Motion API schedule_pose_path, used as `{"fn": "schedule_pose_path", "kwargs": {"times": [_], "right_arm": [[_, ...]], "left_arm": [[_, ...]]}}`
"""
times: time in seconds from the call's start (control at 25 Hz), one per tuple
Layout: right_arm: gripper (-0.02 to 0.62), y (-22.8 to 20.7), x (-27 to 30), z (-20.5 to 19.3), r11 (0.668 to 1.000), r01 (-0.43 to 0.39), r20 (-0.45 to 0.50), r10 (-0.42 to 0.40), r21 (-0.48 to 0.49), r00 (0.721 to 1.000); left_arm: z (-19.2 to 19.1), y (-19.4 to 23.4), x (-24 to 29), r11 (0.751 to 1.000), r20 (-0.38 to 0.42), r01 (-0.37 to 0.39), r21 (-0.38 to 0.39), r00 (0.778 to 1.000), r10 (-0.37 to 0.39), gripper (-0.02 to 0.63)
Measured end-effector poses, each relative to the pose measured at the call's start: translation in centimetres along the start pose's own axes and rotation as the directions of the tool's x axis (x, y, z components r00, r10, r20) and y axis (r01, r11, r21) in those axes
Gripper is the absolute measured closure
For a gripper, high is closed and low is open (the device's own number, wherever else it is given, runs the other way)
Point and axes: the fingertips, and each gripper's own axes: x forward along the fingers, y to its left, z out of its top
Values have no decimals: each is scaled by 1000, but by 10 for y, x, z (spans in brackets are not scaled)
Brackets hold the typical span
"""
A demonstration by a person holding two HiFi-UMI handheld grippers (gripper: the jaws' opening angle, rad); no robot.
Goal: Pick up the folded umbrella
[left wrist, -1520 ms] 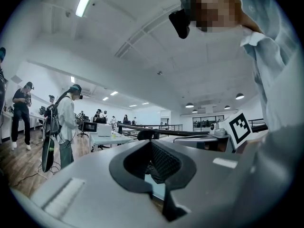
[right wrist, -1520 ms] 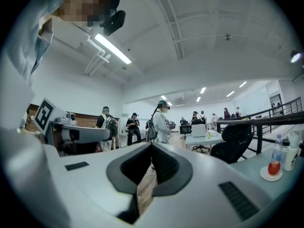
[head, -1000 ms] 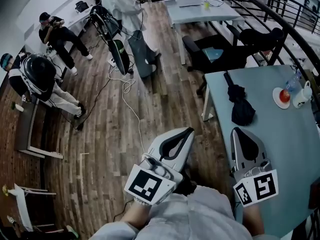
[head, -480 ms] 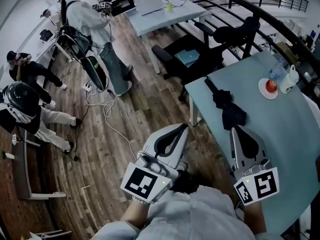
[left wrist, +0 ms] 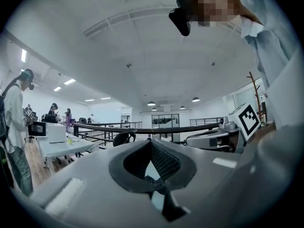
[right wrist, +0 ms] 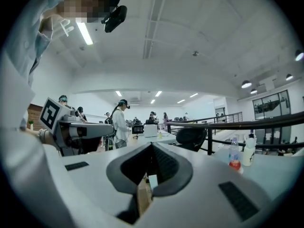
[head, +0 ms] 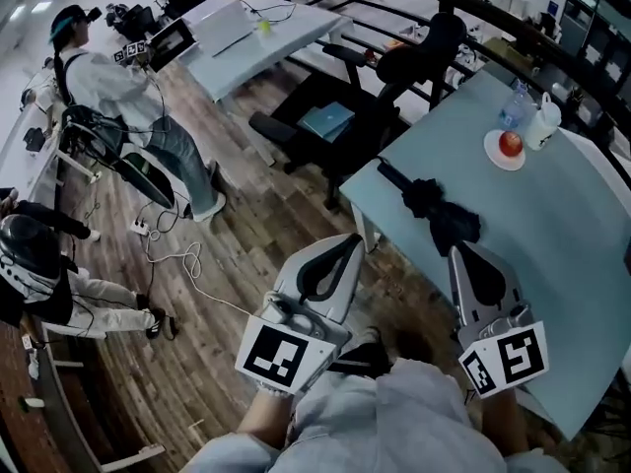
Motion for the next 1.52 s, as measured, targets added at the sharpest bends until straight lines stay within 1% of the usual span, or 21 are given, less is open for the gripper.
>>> {"fn": "schedule_pose_path", "kwargs": {"times": [0.2, 0.36, 0.52, 0.6, 0.68, 0.88, 1.04, 1.12, 1.2, 1.32, 1.4, 1.44, 1.52], "right_arm": [[595, -2, 3, 1, 995, 97, -16, -97, -2, 995], [595, -2, 4, -1, 986, 168, -27, -168, -6, 985], [595, -1, 2, 0, 973, 229, -31, -230, -10, 973], [595, -1, 0, -1, 966, 257, -35, -257, -11, 966], [595, -2, -3, -2, 959, 282, -44, -283, -12, 958], [595, -6, -14, -5, 941, 338, -58, -338, -10, 939], [595, -11, -21, -5, 929, 370, -68, -370, -8, 927], [595, -15, -24, -7, 924, 382, -71, -382, -6, 921], [595, -19, -25, -8, 920, 393, -74, -392, -5, 917], [595, -27, -27, -11, 914, 407, -80, -405, -1, 911], [595, -32, -28, -12, 911, 413, -83, -412, 2, 908], [595, -35, -28, -13, 910, 415, -85, -414, 4, 907], [595, -39, -30, -14, 909, 417, -88, -415, 9, 906]], "left_arm": [[0, 13, 13, 996, 4, 93, -10, 996, -93, 601], [-3, 16, 22, 985, 5, 173, -13, 985, -173, 601], [-3, 21, 32, 973, 38, 232, 14, 972, -232, 601], [-7, 21, 38, 966, 26, 259, 17, 965, -260, 601], [-11, 18, 42, 957, 7, 290, 0, 957, -290, 601], [-17, 16, 53, 940, 35, 340, 13, 940, -340, 601], [-26, 15, 63, 935, -10, 355, -1, 935, -355, 601], [-33, 12, 69, 927, -30, 375, 17, 927, -375, 601], [-40, 6, 76, 909, -60, 414, 41, 910, -411, 601], [-52, -5, 87, 871, -92, 478, 117, 878, -469, 600], [-60, -11, 95, 843, -128, 514, 159, 858, -498, 598], [-64, -13, 100, 829, -149, 530, 180, 847, -510, 598], [-73, -16, 111, 811, -192, 548, 203, 835, -516, 592]]}}
